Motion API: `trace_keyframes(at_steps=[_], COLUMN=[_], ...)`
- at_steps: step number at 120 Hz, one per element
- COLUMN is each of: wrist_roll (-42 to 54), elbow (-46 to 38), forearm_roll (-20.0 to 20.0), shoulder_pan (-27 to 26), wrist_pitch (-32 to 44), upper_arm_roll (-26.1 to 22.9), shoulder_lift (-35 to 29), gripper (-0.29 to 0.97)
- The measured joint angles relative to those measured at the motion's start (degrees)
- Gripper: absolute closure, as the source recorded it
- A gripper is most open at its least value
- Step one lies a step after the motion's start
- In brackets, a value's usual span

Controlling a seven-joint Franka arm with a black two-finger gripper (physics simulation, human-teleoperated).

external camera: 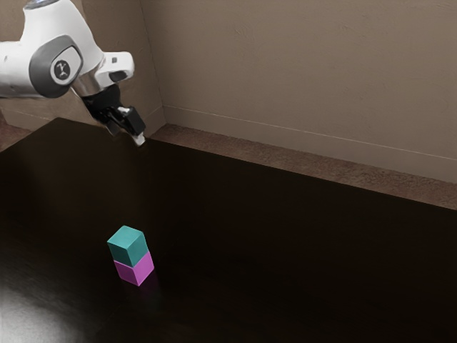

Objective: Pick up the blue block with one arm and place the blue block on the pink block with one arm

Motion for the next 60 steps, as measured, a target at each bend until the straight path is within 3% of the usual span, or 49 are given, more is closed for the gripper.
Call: trace_keyframes(at_steps=[25, 60], wrist_roll=[4.4, 4.1], elbow=[1.3, 0.1], forearm_roll=[3.2, 2.5], shoulder_pan=[-1.6, -1.7], wrist_pitch=[-9.2, -13.9], upper_arm_roll=[-0.6, -0.8], shoulder_lift=[-3.9, -4.1], gripper=[0.01, 0.00])
